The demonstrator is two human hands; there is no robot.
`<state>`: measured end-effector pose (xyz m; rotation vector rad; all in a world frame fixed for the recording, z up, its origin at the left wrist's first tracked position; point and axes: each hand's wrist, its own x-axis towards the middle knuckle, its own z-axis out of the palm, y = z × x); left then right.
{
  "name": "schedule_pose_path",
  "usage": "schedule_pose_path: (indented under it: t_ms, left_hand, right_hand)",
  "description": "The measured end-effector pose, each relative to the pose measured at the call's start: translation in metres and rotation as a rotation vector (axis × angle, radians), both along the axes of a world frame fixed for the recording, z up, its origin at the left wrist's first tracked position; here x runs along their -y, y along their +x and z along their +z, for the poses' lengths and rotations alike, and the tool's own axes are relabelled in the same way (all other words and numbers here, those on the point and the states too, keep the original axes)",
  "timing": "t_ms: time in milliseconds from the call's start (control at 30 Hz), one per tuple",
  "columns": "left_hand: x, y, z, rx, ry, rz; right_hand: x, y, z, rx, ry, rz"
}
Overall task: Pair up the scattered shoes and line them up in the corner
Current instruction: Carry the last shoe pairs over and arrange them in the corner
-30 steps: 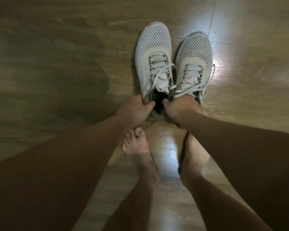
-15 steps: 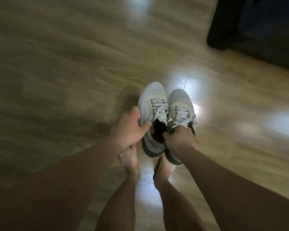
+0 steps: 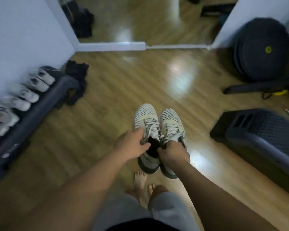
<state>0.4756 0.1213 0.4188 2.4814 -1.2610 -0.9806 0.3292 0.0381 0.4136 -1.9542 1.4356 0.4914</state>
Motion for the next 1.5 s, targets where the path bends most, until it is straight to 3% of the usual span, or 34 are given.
schedule_pose_path:
  t_ms: [267,767,1300,1500]
  left_hand:
    - [-0.096,0.014,0.077,0.238,-0.076,0.493]
    - [-0.293,-0.027,0.134,0.408,0.023,0.981]
    - [-0.465,-0.018,0.163,0.517,-0.035,1.004]
    - [-0.537,-0.033,0.157,0.499,-0.114,1.072]
  right_hand:
    - [-0.045,0.077,0.065,0.189,-0.091,0.465]
    - [-0.217,0.119,0.105,0.331,-0.055,0.976]
    - [-0.386,0.134,0.156,0.373,-0.220,1.037]
    - [-0.457,0.127,0.155,0.356,-0.152,1.005]
